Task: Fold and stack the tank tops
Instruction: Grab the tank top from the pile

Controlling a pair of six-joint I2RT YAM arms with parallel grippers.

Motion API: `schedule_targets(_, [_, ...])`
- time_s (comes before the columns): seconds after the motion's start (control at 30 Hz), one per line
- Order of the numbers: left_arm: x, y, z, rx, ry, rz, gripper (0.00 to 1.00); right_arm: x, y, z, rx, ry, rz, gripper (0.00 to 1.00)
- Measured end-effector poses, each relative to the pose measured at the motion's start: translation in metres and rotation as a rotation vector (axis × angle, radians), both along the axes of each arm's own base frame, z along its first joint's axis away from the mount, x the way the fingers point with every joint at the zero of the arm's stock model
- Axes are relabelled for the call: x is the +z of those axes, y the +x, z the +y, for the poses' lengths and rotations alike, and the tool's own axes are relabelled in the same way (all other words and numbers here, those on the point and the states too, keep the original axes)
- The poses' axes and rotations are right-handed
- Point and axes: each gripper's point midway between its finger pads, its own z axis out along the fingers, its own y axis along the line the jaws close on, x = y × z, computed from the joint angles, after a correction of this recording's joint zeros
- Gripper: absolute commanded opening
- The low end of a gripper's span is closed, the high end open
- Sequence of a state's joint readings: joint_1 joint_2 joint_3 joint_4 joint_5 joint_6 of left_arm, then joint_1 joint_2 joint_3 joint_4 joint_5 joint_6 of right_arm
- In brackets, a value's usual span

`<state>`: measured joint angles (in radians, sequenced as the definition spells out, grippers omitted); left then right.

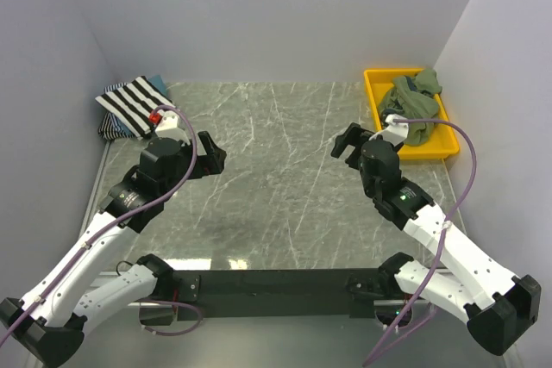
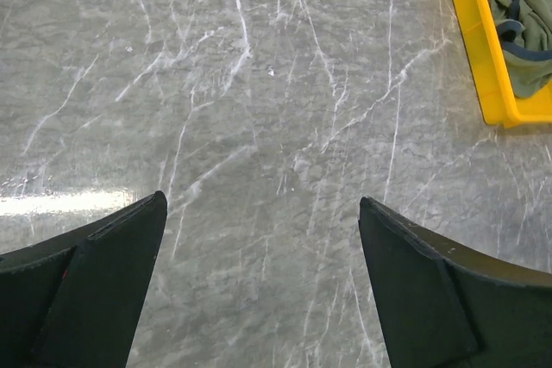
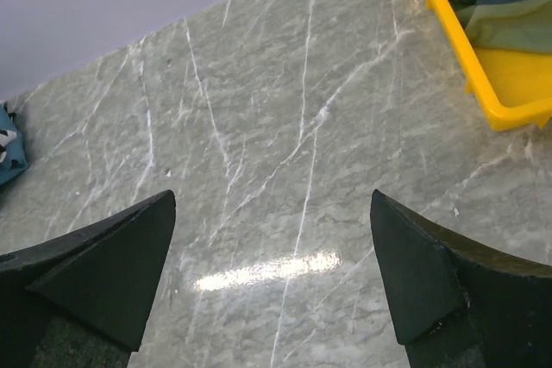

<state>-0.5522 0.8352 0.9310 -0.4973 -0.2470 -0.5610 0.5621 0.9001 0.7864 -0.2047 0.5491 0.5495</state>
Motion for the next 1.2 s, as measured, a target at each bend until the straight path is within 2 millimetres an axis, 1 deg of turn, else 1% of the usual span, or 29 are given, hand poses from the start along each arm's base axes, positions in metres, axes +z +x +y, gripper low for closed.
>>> schedule_targets(0.17, [0.0,-0.001,-0.001,-0.006,-0.001,0.001,0.99,-0.003,-0.001,-0.001,-0.002,-0.014,0.021,1.0])
schedule_targets(0.27, [0.0,-0.001,-0.001,-0.01,-0.002,0.003,0.99,0.0,0.004,0.002,-0.003,-0.041,0.058,1.0])
schedule_targets(0.33, [0.001,-0.002,-0.003,-0.017,-0.005,0.005,0.99,0.007,0.017,0.006,-0.009,-0.064,0.086,1.0])
schedule_targets(0.4, [0.001,-0.003,-0.004,-0.024,-0.008,0.007,0.99,0.014,0.038,0.003,-0.036,-0.076,0.112,0.98])
schedule_targets(0.43, [0.001,-0.003,-0.004,-0.029,-0.009,0.007,0.99,0.016,0.053,-0.005,-0.066,-0.076,0.128,0.97])
schedule_targets(0.5, [0.0,-0.004,-0.005,-0.036,-0.011,0.012,0.99,0.017,0.087,-0.028,-0.144,-0.069,0.157,0.94])
schedule_targets(0.57, [-0.001,-0.006,-0.006,-0.041,-0.009,0.019,0.99,0.008,0.123,-0.062,-0.236,-0.063,0.205,0.93])
schedule_targets(0.6, [-0.001,-0.006,-0.006,-0.044,-0.009,0.022,0.99,0.002,0.139,-0.078,-0.275,-0.056,0.223,0.93])
schedule_targets(0.67, [-0.001,-0.007,-0.006,-0.048,-0.01,0.024,0.99,-0.016,0.167,-0.11,-0.354,-0.046,0.275,0.91])
schedule_targets(0.7, [0.0,-0.007,-0.007,-0.052,-0.012,0.023,0.99,-0.025,0.176,-0.122,-0.383,-0.04,0.296,0.91])
schedule_targets(0.73, [0.0,-0.008,-0.008,-0.057,-0.015,0.023,0.99,-0.038,0.186,-0.136,-0.415,-0.033,0.329,0.91])
schedule_targets(0.8, [0.001,-0.009,-0.009,-0.066,-0.017,0.026,0.99,-0.059,0.199,-0.157,-0.465,-0.017,0.377,0.89])
schedule_targets(0.83, [0.0,-0.009,-0.01,-0.071,-0.019,0.028,0.99,-0.069,0.202,-0.165,-0.483,-0.009,0.4,0.89])
schedule_targets(0.93, [0.0,-0.01,-0.013,-0.086,-0.024,0.032,0.99,-0.1,0.204,-0.19,-0.541,0.017,0.469,0.88])
schedule_targets(1.0, [0.0,-0.011,-0.014,-0.092,-0.025,0.035,0.99,-0.117,0.201,-0.203,-0.571,0.034,0.509,0.88])
schedule_targets(1.07, [-0.003,-0.009,-0.015,-0.095,-0.022,0.043,0.99,-0.126,0.196,-0.214,-0.597,0.042,0.536,0.88])
schedule_targets(1.13, [-0.006,-0.008,-0.017,-0.095,-0.017,0.052,0.99,-0.129,0.193,-0.221,-0.618,0.052,0.54,0.88])
schedule_targets(1.2, [-0.009,-0.006,-0.018,-0.095,-0.012,0.06,0.99,-0.13,0.193,-0.224,-0.629,0.054,0.537,0.87])
